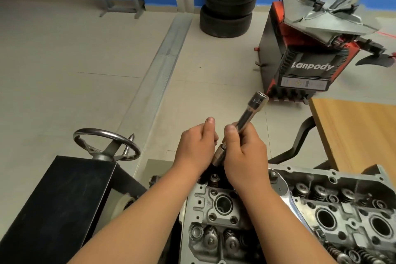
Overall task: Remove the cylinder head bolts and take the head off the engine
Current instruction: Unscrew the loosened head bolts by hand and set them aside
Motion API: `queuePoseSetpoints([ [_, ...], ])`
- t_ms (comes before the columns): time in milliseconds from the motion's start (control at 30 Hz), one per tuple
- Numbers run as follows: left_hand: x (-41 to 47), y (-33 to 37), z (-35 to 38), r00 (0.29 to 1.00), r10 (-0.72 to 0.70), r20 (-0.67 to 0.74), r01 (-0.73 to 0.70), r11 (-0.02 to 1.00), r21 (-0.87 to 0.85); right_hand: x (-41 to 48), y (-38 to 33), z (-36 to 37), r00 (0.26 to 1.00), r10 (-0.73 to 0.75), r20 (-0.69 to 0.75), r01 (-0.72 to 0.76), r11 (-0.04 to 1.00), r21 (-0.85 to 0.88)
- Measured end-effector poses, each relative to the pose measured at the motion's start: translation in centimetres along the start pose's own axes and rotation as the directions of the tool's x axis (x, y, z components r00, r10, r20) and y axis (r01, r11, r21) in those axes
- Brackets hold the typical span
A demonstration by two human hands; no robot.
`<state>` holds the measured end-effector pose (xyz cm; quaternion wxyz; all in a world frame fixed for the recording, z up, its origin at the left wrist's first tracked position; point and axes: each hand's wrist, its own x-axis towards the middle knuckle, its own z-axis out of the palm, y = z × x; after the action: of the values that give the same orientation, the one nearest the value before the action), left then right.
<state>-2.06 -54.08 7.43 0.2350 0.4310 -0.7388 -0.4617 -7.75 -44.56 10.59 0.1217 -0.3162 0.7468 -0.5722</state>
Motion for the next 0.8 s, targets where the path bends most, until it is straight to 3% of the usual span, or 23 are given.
queuePoseSetpoints([
  [267, -0.7, 0.6, -0.8, 0.976, 0.099, -0.194, -0.095, 0.995, 0.03, 0.8, -2.3, 0.4, 0.965, -0.188, 0.181, 0.223, 0.955, -0.196],
  [367, -4.4, 1.3, -1.9, 0.961, 0.123, -0.248, -0.178, 0.96, -0.215, -1.9, -4.3, -1.2, 0.908, -0.37, 0.196, 0.412, 0.877, -0.249],
  [467, -9.8, 3.1, -3.2, 0.976, 0.161, -0.149, -0.21, 0.883, -0.42, -5.2, -7.3, -3.2, 0.887, -0.454, 0.088, 0.462, 0.868, -0.18],
  [533, -12.5, 3.9, -4.2, 0.956, 0.27, -0.114, -0.293, 0.87, -0.397, -6.9, -8.4, -3.6, 0.888, -0.457, 0.06, 0.46, 0.882, -0.097],
  [600, -14.5, 3.8, -5.3, 0.941, 0.323, -0.106, -0.34, 0.884, -0.322, -8.4, -8.2, -3.6, 0.877, -0.471, 0.1, 0.481, 0.866, -0.14],
  [800, -16.3, 0.2, -6.5, 0.944, 0.32, 0.075, -0.323, 0.946, 0.033, -10.2, -4.3, -2.5, 0.89, -0.408, 0.202, 0.445, 0.873, -0.197],
])
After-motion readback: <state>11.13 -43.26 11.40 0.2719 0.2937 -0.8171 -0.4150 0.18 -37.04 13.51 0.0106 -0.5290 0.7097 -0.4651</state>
